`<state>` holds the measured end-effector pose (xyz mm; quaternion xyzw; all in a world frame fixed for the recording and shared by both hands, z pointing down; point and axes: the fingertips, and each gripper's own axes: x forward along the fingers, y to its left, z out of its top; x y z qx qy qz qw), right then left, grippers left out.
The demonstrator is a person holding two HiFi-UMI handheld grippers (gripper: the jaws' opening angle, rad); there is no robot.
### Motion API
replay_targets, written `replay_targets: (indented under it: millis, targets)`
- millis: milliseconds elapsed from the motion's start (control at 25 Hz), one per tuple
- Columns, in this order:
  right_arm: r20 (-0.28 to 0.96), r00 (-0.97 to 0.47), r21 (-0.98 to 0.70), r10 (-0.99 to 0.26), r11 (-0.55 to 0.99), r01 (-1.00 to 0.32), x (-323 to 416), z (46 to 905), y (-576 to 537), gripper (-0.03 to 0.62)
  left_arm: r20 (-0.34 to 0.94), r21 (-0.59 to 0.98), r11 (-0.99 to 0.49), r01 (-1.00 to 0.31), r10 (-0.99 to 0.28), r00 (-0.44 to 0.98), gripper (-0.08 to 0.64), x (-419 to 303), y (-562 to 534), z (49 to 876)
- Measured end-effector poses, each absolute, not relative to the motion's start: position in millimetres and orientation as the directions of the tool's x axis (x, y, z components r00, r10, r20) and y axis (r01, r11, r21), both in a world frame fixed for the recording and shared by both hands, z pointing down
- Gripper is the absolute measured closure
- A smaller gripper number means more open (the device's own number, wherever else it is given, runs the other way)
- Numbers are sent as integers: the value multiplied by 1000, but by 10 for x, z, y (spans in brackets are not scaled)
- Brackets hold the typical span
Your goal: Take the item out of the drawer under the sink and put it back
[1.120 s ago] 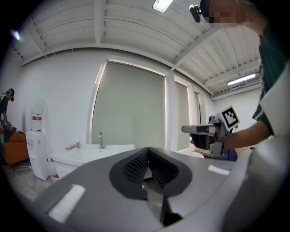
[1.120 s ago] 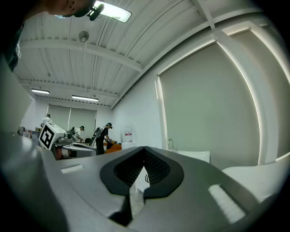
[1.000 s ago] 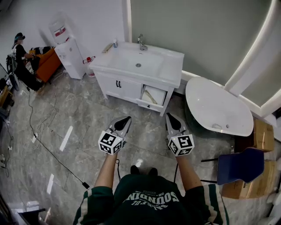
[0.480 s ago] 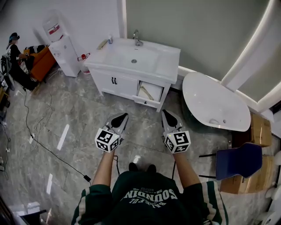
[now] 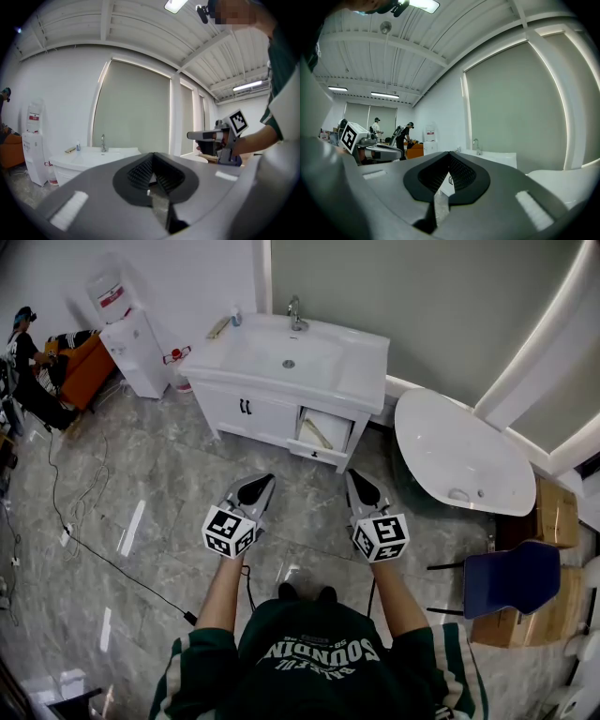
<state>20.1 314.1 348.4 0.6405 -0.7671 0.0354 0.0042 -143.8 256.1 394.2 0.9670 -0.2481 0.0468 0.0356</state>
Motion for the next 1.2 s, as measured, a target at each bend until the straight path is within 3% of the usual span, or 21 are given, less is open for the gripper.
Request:
replay_targets:
  millis: [480,1200]
  targets:
    - [65,-139,-53,-988,136,-989,-70,3597,3019,591,120,52,-898,-437,-429,895,509,-1638,2374,4052]
    - [70,-133,-100,-989,125,-987,296,3841,2015,591,151,51,-897,-439,-428,891,509,-1341,1439,4235]
